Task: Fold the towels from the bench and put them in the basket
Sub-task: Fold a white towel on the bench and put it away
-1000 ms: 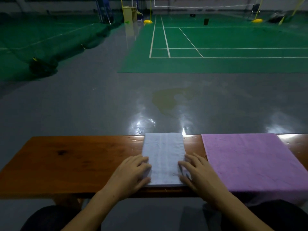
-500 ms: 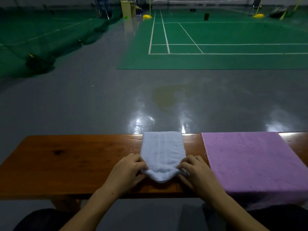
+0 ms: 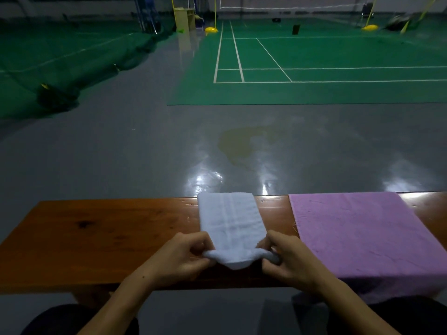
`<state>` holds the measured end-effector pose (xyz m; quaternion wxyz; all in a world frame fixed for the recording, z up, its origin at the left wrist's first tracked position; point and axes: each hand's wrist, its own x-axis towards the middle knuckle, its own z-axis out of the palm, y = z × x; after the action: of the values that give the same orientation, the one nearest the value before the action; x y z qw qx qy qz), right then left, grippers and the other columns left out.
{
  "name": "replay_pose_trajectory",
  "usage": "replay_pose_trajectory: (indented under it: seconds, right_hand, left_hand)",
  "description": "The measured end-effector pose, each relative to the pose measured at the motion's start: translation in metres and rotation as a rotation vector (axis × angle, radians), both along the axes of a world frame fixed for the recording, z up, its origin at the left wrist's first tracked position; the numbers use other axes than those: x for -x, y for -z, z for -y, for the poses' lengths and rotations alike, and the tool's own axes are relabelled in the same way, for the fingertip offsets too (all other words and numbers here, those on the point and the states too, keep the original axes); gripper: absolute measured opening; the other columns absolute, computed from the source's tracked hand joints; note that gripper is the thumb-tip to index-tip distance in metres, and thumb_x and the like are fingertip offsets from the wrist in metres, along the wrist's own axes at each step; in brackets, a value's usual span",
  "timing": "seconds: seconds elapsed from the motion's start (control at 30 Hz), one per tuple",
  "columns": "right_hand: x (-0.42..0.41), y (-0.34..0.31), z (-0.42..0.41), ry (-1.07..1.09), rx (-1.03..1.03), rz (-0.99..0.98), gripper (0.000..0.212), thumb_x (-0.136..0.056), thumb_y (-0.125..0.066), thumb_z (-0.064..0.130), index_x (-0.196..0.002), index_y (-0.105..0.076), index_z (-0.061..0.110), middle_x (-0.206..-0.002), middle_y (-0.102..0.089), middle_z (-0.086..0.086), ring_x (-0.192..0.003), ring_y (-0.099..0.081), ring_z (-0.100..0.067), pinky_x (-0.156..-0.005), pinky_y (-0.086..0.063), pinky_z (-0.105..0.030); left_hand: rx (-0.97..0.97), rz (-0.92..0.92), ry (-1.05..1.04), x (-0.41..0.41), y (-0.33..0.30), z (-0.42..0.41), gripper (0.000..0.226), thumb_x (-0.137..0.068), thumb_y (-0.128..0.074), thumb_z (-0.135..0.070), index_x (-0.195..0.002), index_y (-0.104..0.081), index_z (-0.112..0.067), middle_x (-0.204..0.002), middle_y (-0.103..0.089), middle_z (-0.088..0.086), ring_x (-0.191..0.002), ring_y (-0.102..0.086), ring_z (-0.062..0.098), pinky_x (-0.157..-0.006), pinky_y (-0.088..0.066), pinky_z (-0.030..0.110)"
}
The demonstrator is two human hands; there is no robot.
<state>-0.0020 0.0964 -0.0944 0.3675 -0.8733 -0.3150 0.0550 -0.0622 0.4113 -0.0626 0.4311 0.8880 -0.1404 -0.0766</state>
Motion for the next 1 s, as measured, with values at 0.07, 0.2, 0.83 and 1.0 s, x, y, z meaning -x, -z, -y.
replay_pose_trajectory:
  seconds: [0.07, 0.2, 0.83, 1.0]
  right_hand:
    - [0.004, -0.006, 0.000, -0.015, -0.008, -0.035, 0.013, -0.086, -0.071, 0.032, -0.088, -0.059, 0.029, -0.076, -0.067, 0.012, -0.065, -0.063, -0.013, -0.057, -0.048, -0.024]
    - [0.009, -0.016, 0.000, -0.032, -0.050, -0.098, 0.012, -0.089, -0.073, 0.029, -0.086, -0.061, 0.026, -0.073, -0.065, 0.007, -0.063, -0.061, -0.015, -0.057, -0.048, -0.027]
    - [-0.006, -0.027, -0.004, 0.140, -0.314, -0.614, 0.036, -0.096, -0.070, 0.040, -0.099, -0.079, 0.005, -0.100, -0.073, -0.024, -0.091, -0.070, -0.021, -0.089, -0.056, -0.050]
    - [-0.013, -0.053, -0.007, 0.069, -0.383, -0.739, 0.041, -0.090, -0.080, 0.032, -0.129, -0.070, 0.025, -0.120, -0.077, 0.007, -0.113, -0.073, -0.014, -0.097, -0.059, -0.033]
  left_hand:
    - [0.045, -0.030, -0.018, 0.001, -0.005, 0.000, 0.013, -0.094, -0.076, -0.030, -0.092, -0.069, -0.019, -0.080, -0.076, 0.001, -0.073, -0.074, 0.023, -0.064, -0.058, 0.047]
    - [0.104, -0.116, -0.006, 0.003, -0.009, -0.003, 0.014, -0.092, -0.080, -0.027, -0.101, -0.070, -0.023, -0.092, -0.079, 0.001, -0.087, -0.076, 0.025, -0.078, -0.062, 0.049]
    - [0.364, -0.186, -0.090, -0.011, -0.011, 0.005, 0.028, -0.092, -0.082, -0.016, -0.119, -0.076, -0.016, -0.111, -0.079, 0.007, -0.106, -0.075, 0.025, -0.093, -0.062, 0.042]
    - [0.430, -0.242, -0.363, -0.030, -0.010, 0.023, 0.020, -0.098, -0.073, -0.029, -0.112, -0.077, -0.014, -0.103, -0.080, 0.003, -0.097, -0.077, 0.021, -0.073, -0.062, 0.031]
